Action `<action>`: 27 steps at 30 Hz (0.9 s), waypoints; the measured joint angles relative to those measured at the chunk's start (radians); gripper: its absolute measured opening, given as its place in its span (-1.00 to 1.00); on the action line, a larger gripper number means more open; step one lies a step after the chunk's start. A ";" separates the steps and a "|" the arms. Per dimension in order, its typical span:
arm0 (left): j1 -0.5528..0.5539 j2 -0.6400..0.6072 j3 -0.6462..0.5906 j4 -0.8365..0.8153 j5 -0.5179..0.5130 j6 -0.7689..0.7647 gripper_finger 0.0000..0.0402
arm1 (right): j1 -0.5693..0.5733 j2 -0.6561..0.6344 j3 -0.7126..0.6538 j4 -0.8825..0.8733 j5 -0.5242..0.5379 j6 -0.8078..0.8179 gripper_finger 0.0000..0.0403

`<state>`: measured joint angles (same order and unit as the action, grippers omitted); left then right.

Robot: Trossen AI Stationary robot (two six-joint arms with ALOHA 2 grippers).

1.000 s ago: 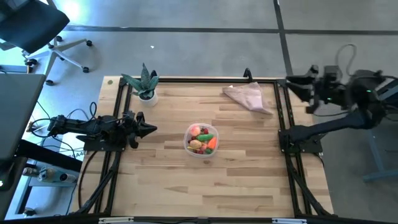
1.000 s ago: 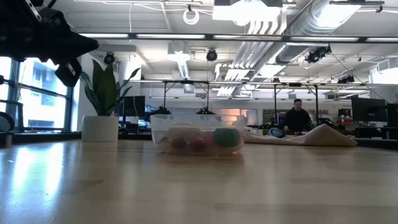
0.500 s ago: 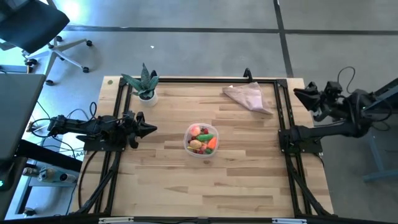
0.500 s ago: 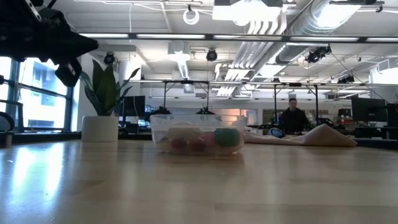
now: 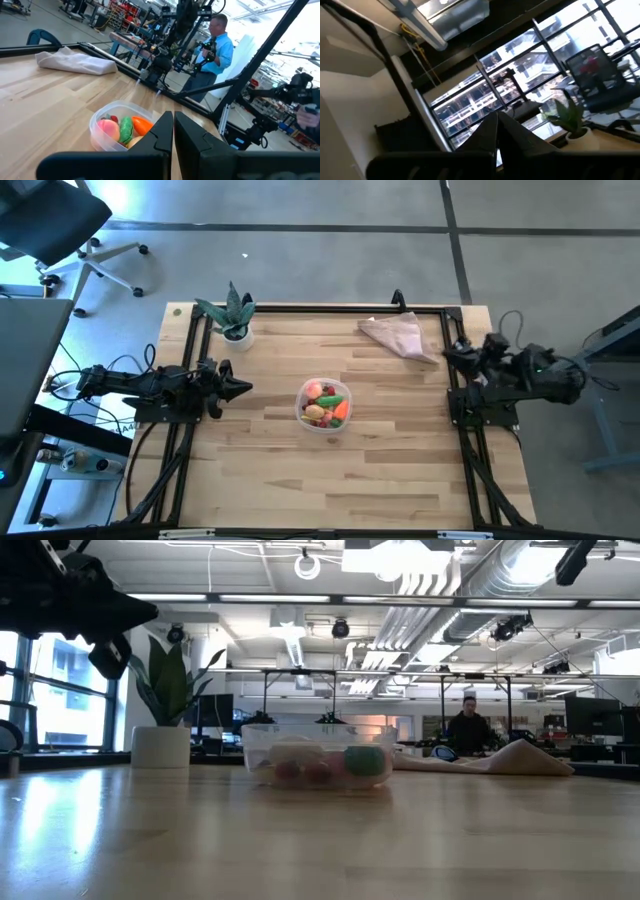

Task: Pick and placing Produce into tupperware
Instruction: Return to Home Position

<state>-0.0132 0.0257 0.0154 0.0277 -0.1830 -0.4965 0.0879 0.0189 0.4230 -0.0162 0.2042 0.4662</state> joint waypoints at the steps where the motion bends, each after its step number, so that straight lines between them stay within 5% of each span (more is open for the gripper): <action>1: 0.000 0.000 0.000 0.000 0.000 0.000 -0.97 | 0.000 -0.001 -0.029 0.032 -0.012 0.008 -0.99; 9: 0.000 0.000 0.000 0.000 0.000 0.000 -0.98 | 0.000 -0.001 -0.231 0.211 -0.082 0.053 -1.00; 27: 0.000 0.000 0.000 0.000 0.000 0.000 -0.98 | 0.000 -0.001 -0.411 0.197 -0.130 -0.049 -1.00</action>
<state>-0.0134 0.0257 0.0154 0.0277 -0.1829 -0.4965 0.0879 0.0181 0.0117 0.1804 0.0739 0.4169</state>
